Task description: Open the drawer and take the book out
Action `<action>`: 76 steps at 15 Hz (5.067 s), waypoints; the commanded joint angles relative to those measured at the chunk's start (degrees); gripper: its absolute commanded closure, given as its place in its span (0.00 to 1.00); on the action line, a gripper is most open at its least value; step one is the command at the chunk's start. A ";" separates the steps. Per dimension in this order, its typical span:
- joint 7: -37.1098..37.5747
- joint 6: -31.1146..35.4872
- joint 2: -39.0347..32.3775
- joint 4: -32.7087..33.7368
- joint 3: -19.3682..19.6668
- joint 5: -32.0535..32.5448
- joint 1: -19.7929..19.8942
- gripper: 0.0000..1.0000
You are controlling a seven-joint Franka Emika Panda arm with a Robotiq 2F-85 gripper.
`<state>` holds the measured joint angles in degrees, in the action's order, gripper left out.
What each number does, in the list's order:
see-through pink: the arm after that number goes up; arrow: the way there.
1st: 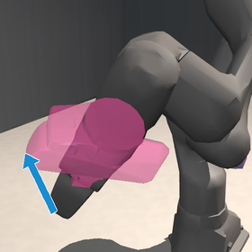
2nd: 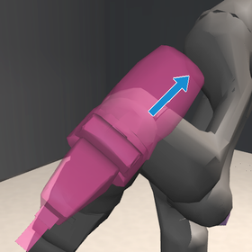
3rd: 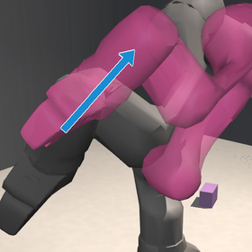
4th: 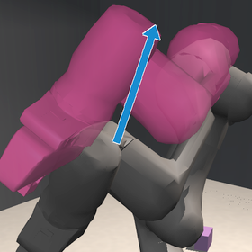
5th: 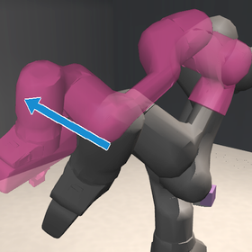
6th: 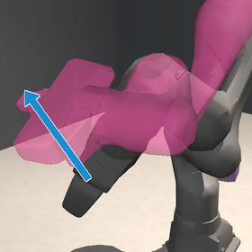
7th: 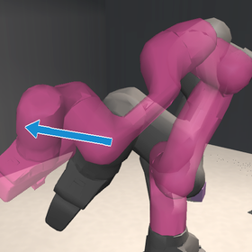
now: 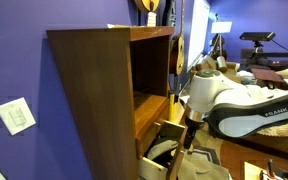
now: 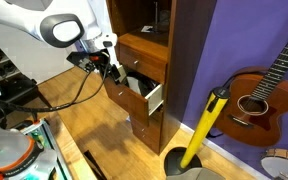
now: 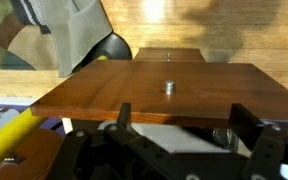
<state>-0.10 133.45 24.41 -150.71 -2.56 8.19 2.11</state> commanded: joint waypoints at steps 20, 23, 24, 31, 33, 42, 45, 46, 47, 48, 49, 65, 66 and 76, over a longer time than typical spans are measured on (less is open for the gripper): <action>-10.54 19.96 -20.99 7.24 4.31 -11.89 -1.53 0.00; -12.85 15.35 -20.83 6.86 4.10 -14.41 -1.83 0.00; -13.02 13.56 -20.56 6.65 4.10 -14.31 -1.74 0.00; -12.21 3.63 -19.22 6.49 4.03 -12.72 -1.36 0.00; -11.84 1.67 -18.77 6.36 3.95 -12.47 -1.38 0.00; -11.90 -5.94 -17.60 6.37 3.98 -12.78 -1.45 0.00; -12.17 -7.93 -17.42 6.45 4.03 -12.88 -1.46 0.00; -10.47 -7.16 -17.37 6.44 3.89 -11.34 -1.23 0.00; -11.44 -5.73 -18.46 6.87 3.89 -12.31 -1.45 0.00; -11.42 -5.73 -18.46 6.88 3.89 -12.27 -1.45 0.00; -11.42 -5.73 -18.47 6.88 3.89 -12.27 -1.45 0.00; -17.89 -2.78 -19.80 13.66 8.63 -5.71 2.73 0.00; -15.30 -3.23 -18.63 12.18 7.83 -5.85 2.13 0.00; -18.78 -2.33 -20.71 15.42 6.94 -7.59 0.58 0.00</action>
<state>-17.68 130.33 5.26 -136.59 5.18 1.65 3.76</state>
